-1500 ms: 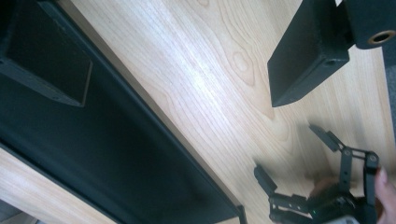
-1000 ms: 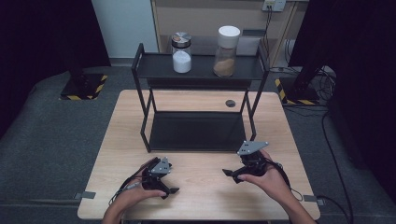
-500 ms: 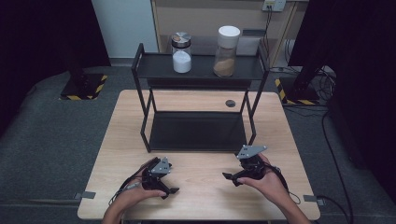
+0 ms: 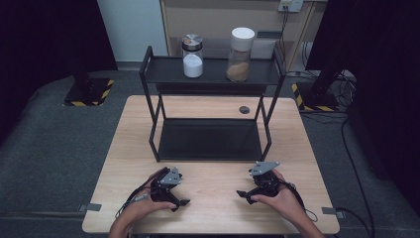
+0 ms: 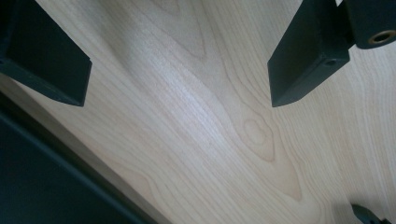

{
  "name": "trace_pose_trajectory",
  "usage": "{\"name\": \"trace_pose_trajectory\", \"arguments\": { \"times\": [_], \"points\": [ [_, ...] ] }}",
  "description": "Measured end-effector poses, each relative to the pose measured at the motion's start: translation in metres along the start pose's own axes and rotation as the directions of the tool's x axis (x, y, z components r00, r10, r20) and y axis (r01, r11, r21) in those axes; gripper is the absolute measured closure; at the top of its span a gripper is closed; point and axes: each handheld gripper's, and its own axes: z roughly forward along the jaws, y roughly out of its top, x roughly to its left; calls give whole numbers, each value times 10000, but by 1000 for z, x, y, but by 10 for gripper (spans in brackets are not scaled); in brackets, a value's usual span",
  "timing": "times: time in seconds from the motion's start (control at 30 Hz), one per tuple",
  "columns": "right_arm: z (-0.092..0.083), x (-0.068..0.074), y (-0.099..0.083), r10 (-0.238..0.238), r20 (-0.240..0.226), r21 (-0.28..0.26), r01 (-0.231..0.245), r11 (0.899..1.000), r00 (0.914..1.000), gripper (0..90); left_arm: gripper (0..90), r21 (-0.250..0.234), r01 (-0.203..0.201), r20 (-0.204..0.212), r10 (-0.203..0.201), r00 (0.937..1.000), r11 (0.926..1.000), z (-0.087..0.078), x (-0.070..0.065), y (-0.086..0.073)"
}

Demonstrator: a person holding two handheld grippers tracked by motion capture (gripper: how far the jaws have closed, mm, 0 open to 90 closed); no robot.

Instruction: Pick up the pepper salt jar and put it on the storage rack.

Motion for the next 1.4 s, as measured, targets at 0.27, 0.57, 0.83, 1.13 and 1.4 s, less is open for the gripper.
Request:
{"name": "trace_pose_trajectory", "arguments": {
  "times": [0.27, 0.57, 0.83, 1.13, 1.4],
  "points": [
    [6, -1, -7, 41, 10, 139, -42, 9999, 10000, 71, 0, -1, 4, -1, -4, 10000, 10000, 0, 0, 0],
    [12, 2, -14, -123, 110, 301, 120, 9995, 9999, 61, 0, 1, 3, -2, -3, 10000, 10000, 0, 0, 0],
    [12, 1, -24, -184, 43, -23, 184, 9998, 9998, 39, 0, 47, -25, 8, 25, 10000, 10000, 0, 0, 1],
    [13, 2, -26, -253, 19, -106, 253, 9996, 9997, 14, 0, 49, -22, 2, 22, 10000, 10000, 0, 0, 1],
    [13, 2, -26, -250, 26, -118, 250, 9996, 9997, 14, 0, 54, 41, -32, -41, 10000, 10000, 0, -1, 1]
  ]
}}
